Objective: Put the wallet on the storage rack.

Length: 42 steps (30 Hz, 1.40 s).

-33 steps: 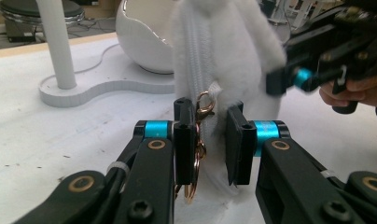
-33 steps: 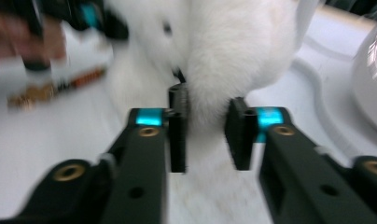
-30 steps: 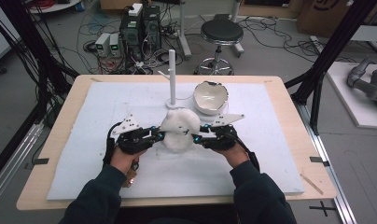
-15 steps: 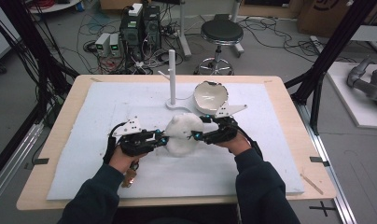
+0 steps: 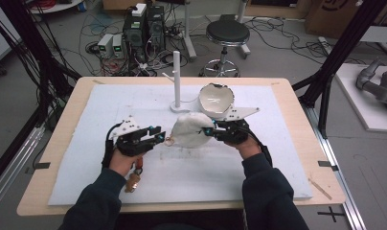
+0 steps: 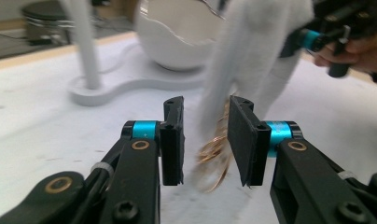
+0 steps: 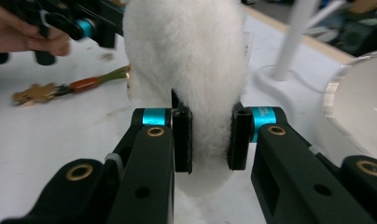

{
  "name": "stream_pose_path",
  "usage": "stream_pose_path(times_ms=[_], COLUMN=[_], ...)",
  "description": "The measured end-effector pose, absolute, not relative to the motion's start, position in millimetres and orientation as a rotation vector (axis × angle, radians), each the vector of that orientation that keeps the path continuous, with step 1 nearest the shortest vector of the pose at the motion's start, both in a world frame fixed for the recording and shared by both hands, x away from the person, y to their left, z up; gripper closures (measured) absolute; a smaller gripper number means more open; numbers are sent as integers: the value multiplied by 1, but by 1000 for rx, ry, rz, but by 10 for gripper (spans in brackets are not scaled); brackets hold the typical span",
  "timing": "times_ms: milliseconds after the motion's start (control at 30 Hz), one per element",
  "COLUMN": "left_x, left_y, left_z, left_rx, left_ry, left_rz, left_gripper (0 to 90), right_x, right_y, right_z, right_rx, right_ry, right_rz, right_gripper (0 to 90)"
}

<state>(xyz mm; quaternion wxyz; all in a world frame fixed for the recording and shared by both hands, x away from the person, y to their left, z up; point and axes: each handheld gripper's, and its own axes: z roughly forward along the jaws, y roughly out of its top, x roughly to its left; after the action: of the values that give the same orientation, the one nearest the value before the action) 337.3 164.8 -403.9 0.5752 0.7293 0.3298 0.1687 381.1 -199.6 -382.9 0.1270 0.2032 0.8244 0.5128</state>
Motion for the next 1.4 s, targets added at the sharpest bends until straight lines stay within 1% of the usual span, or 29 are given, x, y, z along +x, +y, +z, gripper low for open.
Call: stream_pose_path(times_ms=[100,333,433,633,800,1000,1233,1400], left_x=[340,344,345,346,347,348,348,347], left_y=[182,214,220,227,233,233,233,233], left_z=[-403,-404,-407,-409,-411,-413,-414,-415], left_rx=[1669,1595,1582,1567,1562,1566,1565,1571], left_ry=[828,949,978,1019,1031,1035,1038,1040], left_rz=[436,482,485,515,513,506,499,497], left_gripper=[590,399,355,240,239,239,239,239], right_x=[380,384,389,406,422,438,450,457], right_y=[-211,-231,-236,-242,-250,-258,-243,-229], right_z=[-377,-359,-346,-321,-311,-314,-323,-337], right_rx=[640,704,712,726,739,767,707,641], right_ry=[2321,2168,2113,2048,2012,1977,2001,2069], right_rz=[1524,1518,1507,1380,1268,1149,1048,928], right_gripper=[774,773,773,772,771,771,766,767])
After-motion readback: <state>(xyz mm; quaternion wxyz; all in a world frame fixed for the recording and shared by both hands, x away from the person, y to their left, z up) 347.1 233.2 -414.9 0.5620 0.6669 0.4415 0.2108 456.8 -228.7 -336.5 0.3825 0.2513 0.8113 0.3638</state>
